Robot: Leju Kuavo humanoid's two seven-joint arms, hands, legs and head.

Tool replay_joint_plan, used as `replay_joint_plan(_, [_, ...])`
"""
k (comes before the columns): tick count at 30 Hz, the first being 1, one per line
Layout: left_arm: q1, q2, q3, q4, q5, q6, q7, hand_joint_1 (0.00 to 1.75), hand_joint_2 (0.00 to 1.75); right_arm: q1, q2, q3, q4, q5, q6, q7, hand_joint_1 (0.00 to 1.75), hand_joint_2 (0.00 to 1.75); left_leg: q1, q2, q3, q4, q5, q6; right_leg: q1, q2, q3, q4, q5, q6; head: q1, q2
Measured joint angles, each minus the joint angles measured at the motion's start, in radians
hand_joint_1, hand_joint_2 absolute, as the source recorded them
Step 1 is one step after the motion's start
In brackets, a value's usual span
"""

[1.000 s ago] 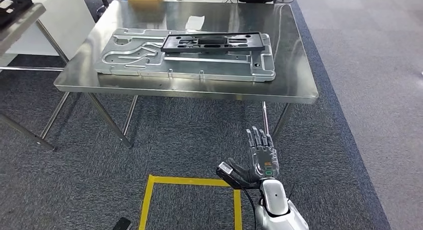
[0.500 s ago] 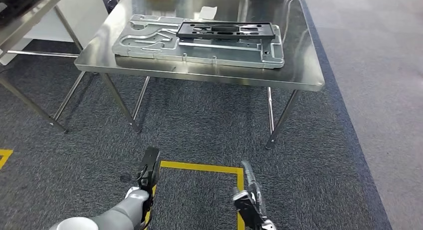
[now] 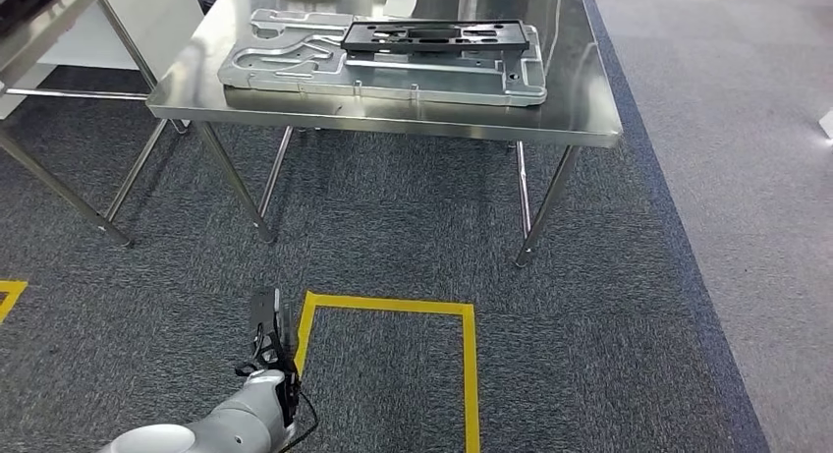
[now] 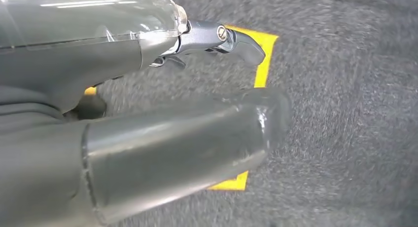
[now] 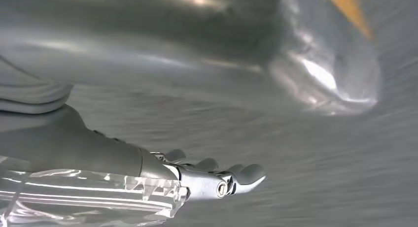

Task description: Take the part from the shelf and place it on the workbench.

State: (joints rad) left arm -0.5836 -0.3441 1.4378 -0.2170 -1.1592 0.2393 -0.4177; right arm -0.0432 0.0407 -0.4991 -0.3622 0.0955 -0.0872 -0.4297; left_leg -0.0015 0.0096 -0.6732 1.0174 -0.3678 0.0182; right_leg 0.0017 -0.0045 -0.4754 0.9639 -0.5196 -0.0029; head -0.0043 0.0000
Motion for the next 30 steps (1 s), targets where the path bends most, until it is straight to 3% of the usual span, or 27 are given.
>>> replay_joint_plan(2, [0.014, 0.000, -0.024, -0.026, 0.065, -0.005, 0.006, 0.00, 0.00, 0.002, -0.001, -0.041, 0.038, 0.010, -0.041, 0.076, 0.00, 0.00, 0.002, -0.002, -0.021, 0.060, -0.058, -0.012, -0.005, 0.000, -0.009, -0.002, 0.015, -0.012, -0.002, 0.000])
replay_joint_plan(4, [0.026, 0.000, -0.057, -0.047, 0.117, -0.005, 0.014, 0.00, 0.00, 0.002, 0.000, -0.068, 0.063, 0.019, -0.071, 0.133, 0.00, 0.00, 0.005, -0.003, -0.057, 0.182, -0.139, -0.021, -0.005, -0.003, -0.023, 0.003, 0.023, -0.019, -0.005, 0.000])
replay_joint_plan(5, [0.033, 0.000, -0.077, -0.058, 0.139, -0.004, 0.018, 0.00, 0.00, 0.001, 0.000, -0.078, 0.074, 0.025, -0.081, 0.155, 0.00, 0.00, 0.006, -0.003, -0.070, 0.235, -0.161, -0.024, -0.005, -0.005, -0.030, 0.007, 0.025, -0.020, -0.005, 0.000])
replay_joint_plan(6, [0.040, 0.000, -0.098, -0.067, 0.162, -0.002, 0.022, 0.00, 0.00, 0.002, 0.000, -0.087, 0.084, 0.030, -0.088, 0.175, 0.00, 0.00, 0.006, -0.003, -0.068, 0.260, -0.162, -0.025, -0.005, -0.009, -0.037, 0.012, 0.027, -0.020, -0.005, 0.000])
replay_joint_plan(7, [0.047, 0.000, -0.123, -0.075, 0.186, 0.001, 0.027, 0.00, 0.00, 0.002, 0.001, -0.095, 0.093, 0.035, -0.093, 0.192, 0.00, 0.00, 0.006, -0.001, -0.049, 0.249, -0.148, -0.025, -0.005, -0.014, -0.043, 0.018, 0.027, -0.020, -0.005, 0.000])
replay_joint_plan(9, [0.058, -0.001, -0.172, -0.089, 0.227, 0.009, 0.038, 0.00, 0.00, 0.003, 0.001, -0.105, 0.107, 0.051, -0.095, 0.220, 0.00, 0.00, 0.005, 0.014, 0.029, 0.138, -0.109, -0.020, -0.005, -0.027, -0.054, 0.030, 0.026, -0.017, -0.005, 0.000])
replay_joint_plan(11, [0.062, -0.003, -0.226, -0.104, 0.258, 0.019, 0.056, 0.00, 0.00, 0.002, 0.002, -0.108, 0.116, 0.087, -0.092, 0.246, 0.00, 0.00, -0.004, 0.036, 0.090, 0.037, -0.096, -0.007, -0.001, -0.043, -0.059, 0.039, 0.024, -0.009, -0.004, 0.000])
replay_joint_plan(12, [0.065, -0.004, -0.256, -0.111, 0.271, 0.024, 0.067, 0.00, 0.00, 0.002, 0.003, -0.107, 0.120, 0.110, -0.090, 0.258, 0.00, 0.00, -0.007, 0.040, 0.098, 0.017, -0.100, 0.001, 0.002, -0.052, -0.060, 0.041, 0.023, -0.005, -0.004, 0.000])
replay_joint_plan(14, [0.074, -0.006, -0.315, -0.125, 0.294, 0.032, 0.086, 0.00, 0.00, -0.001, 0.004, -0.099, 0.126, 0.147, -0.090, 0.273, 0.00, 0.00, -0.008, 0.026, 0.097, 0.007, -0.095, 0.014, 0.004, -0.069, -0.061, 0.042, 0.024, 0.005, -0.003, 0.000])
replay_joint_plan(16, [0.082, -0.007, -0.363, -0.135, 0.314, 0.039, 0.097, 0.00, 0.00, -0.004, 0.004, -0.090, 0.128, 0.170, -0.089, 0.276, 0.00, 0.00, -0.004, 0.011, 0.095, -0.003, -0.085, 0.027, 0.000, -0.055, -0.070, 0.063, 0.004, 0.015, -0.001, 0.000])
replay_joint_plan(17, [0.084, -0.008, -0.383, -0.139, 0.326, 0.043, 0.101, 0.00, 0.00, -0.005, 0.005, -0.086, 0.129, 0.181, -0.086, 0.275, 0.00, 0.00, -0.001, 0.004, 0.093, -0.008, -0.079, 0.033, -0.003, -0.039, -0.084, 0.095, -0.020, 0.021, 0.000, 0.000])
replay_joint_plan(19, [0.091, -0.010, -0.431, -0.147, 0.370, 0.060, 0.108, 0.00, 0.00, -0.005, 0.005, -0.073, 0.132, 0.209, -0.072, 0.257, 0.00, 0.00, 0.001, -0.010, 0.085, -0.010, -0.071, 0.038, -0.009, -0.009, -0.140, 0.219, -0.090, 0.028, 0.004, 0.000])
replay_joint_plan(21, [0.119, -0.011, -0.496, -0.159, 0.431, 0.088, 0.136, 0.00, 0.00, -0.006, 0.005, -0.060, 0.134, 0.232, -0.058, 0.228, 0.00, 0.00, 0.001, -0.029, 0.079, -0.009, -0.066, 0.037, -0.013, -0.002, -0.186, 0.320, -0.126, 0.032, 0.005, 0.000])
replay_joint_plan(22, [0.162, -0.008, -0.544, -0.188, 0.479, 0.110, 0.178, 0.00, 0.00, -0.009, 0.006, -0.056, 0.135, 0.233, -0.055, 0.215, 0.00, 0.00, 0.001, -0.039, 0.078, -0.008, -0.064, 0.034, -0.014, -0.001, -0.183, 0.318, -0.114, 0.032, 0.006, 0.000])
replay_joint_plan(23, [0.227, -0.004, -0.600, -0.232, 0.543, 0.130, 0.230, 0.00, 0.00, -0.013, 0.007, -0.055, 0.136, 0.227, -0.055, 0.201, 0.00, 0.00, 0.001, -0.046, 0.080, -0.007, -0.065, 0.030, -0.016, 0.002, -0.163, 0.283, -0.088, 0.030, 0.008, 0.000])
replay_joint_plan(24, [0.314, 0.014, -0.678, -0.285, 0.644, 0.136, 0.283, 0.00, 0.00, -0.013, 0.009, -0.059, 0.136, 0.215, -0.057, 0.185, 0.00, 0.00, 0.001, -0.049, 0.083, -0.006, -0.067, 0.025, -0.016, 0.015, -0.123, 0.213, -0.052, 0.026, 0.010, 0.000])
replay_joint_plan(26, [0.461, 0.106, -0.851, -0.297, 0.901, 0.069, 0.291, 0.00, 0.00, -0.002, 0.013, -0.080, 0.136, 0.190, -0.061, 0.144, 0.00, 0.00, 0.002, -0.052, 0.082, -0.002, -0.068, 0.014, -0.018, 0.069, -0.056, 0.083, -0.008, 0.019, 0.009, 0.000])
replay_joint_plan(27, [0.506, 0.166, -0.930, -0.258, 1.022, 0.018, 0.236, 0.00, 0.00, 0.008, 0.014, -0.092, 0.137, 0.183, -0.061, 0.126, 0.00, 0.00, 0.005, -0.060, 0.076, 0.001, -0.066, 0.008, -0.017, 0.086, -0.040, 0.045, 0.002, 0.016, 0.008, 0.000])
replay_joint_plan(28, [0.528, 0.222, -0.986, -0.207, 1.098, -0.022, 0.149, 0.00, 0.00, 0.017, 0.016, -0.101, 0.138, 0.181, -0.059, 0.111, 0.00, 0.00, 0.008, -0.074, 0.068, 0.002, -0.061, 0.001, -0.014, 0.089, -0.040, 0.037, 0.000, 0.013, 0.007, 0.000])
replay_joint_plan(30, [0.552, 0.297, -1.053, -0.150, 1.123, -0.058, -0.043, 0.00, 0.00, 0.024, 0.019, -0.111, 0.139, 0.187, -0.054, 0.096, 0.00, 0.00, 0.012, -0.102, 0.057, -0.001, -0.051, -0.015, -0.011, 0.054, -0.043, 0.033, 0.007, 0.000, 0.008, 0.000])
